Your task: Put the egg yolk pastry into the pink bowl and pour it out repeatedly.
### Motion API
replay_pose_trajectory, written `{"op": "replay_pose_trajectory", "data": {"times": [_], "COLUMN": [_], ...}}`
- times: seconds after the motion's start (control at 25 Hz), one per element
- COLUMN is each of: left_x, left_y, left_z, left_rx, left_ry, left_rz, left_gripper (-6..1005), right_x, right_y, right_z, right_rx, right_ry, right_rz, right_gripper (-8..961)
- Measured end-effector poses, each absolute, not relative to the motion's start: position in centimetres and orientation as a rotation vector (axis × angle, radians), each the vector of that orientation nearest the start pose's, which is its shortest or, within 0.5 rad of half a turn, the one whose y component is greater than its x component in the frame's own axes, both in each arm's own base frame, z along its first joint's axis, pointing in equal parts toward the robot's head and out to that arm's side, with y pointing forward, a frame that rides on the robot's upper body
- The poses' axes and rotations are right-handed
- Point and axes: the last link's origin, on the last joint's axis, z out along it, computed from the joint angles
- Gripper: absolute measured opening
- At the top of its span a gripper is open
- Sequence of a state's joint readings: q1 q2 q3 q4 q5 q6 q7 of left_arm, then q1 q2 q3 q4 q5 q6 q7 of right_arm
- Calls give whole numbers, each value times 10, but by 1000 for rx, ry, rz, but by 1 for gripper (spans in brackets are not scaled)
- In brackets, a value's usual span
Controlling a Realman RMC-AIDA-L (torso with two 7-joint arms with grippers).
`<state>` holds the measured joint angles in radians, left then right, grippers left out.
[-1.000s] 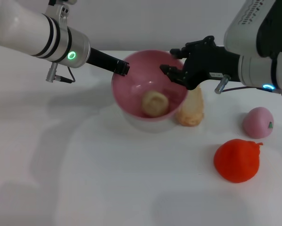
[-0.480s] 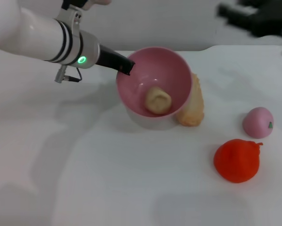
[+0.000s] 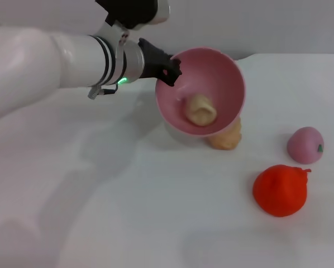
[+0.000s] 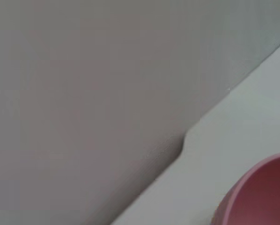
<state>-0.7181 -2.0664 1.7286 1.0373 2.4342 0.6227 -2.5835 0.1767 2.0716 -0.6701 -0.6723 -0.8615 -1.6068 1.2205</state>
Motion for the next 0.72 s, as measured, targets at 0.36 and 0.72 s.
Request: {"op": "replay_pose_trajectory", "data": {"times": [0.36,0.72], "left_x": [-121,-129], "left_y": [418,394], "left_z": [-70,-71], "left_rx": [-2249,-2114], "left_ry": [-137,159], "left_rz": [-160,-223], "left_gripper": [44,44], "right_x": [335,334], "right_y": [247,245], "right_z": [153,153], "right_rx": [-1459,-1462], "right_ry": [455,443], "right_rz": [1408,1413], "right_gripper": [626,626]}}
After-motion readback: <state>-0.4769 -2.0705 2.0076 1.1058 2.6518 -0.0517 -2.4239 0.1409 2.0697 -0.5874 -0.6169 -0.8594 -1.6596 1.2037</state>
